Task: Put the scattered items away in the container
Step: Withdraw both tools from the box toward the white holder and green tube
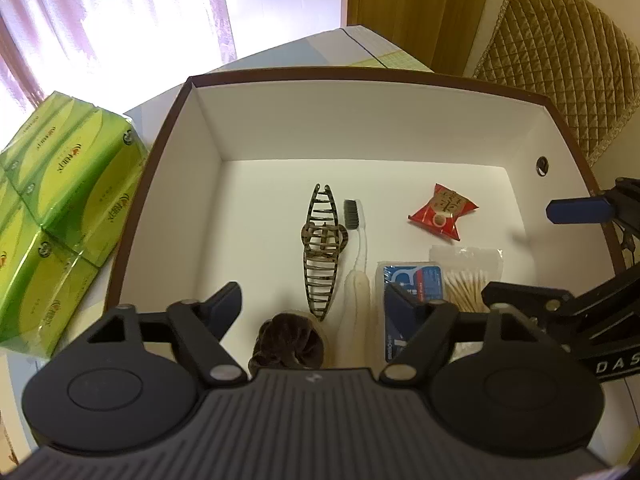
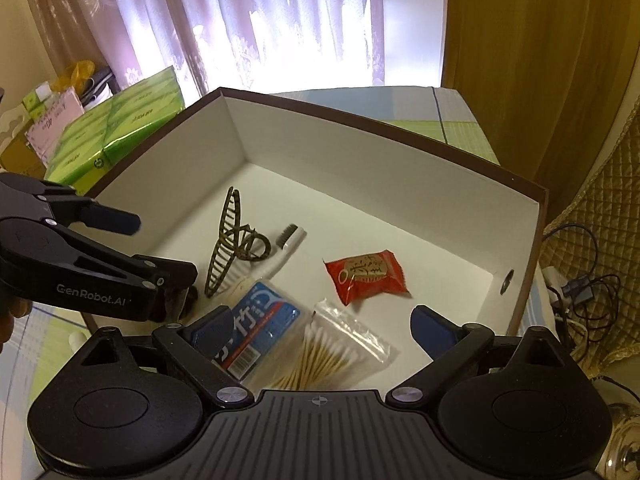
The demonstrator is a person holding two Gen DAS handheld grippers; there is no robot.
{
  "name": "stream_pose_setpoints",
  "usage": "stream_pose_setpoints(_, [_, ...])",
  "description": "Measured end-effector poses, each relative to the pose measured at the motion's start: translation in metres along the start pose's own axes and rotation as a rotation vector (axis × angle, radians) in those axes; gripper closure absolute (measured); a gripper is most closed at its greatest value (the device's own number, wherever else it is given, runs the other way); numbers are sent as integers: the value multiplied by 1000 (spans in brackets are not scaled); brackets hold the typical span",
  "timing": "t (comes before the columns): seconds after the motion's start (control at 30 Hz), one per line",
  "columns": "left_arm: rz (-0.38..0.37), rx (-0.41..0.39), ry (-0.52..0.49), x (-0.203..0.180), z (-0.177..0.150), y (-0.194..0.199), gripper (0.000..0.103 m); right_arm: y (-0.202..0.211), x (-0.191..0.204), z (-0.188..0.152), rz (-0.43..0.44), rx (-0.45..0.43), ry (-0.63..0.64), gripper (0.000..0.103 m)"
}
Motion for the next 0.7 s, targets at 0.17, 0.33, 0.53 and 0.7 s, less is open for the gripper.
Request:
stream_pose_setpoints(0.17, [24,-7,-1,-5,0,13,17,11,2,-5,-9,-14,9,3])
stream_pose_setpoints(0.33, [48,-16,-2,-11,-3,28,14,22,4,-10,-13,-26,17,3])
stream_pose_setpoints(0.53, [74,-29,2,-18,-7,47,11,37,5,-13,-7,-47,15,3])
stream_pose_setpoints(0.7, [95,-49,-2,-25,-13,65,9,51,8,-18,-16,-72,24,3])
Point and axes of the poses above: each gripper's, at about its wrist camera, not at the fingertips, and y roughly against the way its jaws point, x to its left, z to its top, the point moved 3 cm from there along -y, roughly the way its jaws point, and after that the axes turned 8 degrees about -y, right-handed, at the moved point
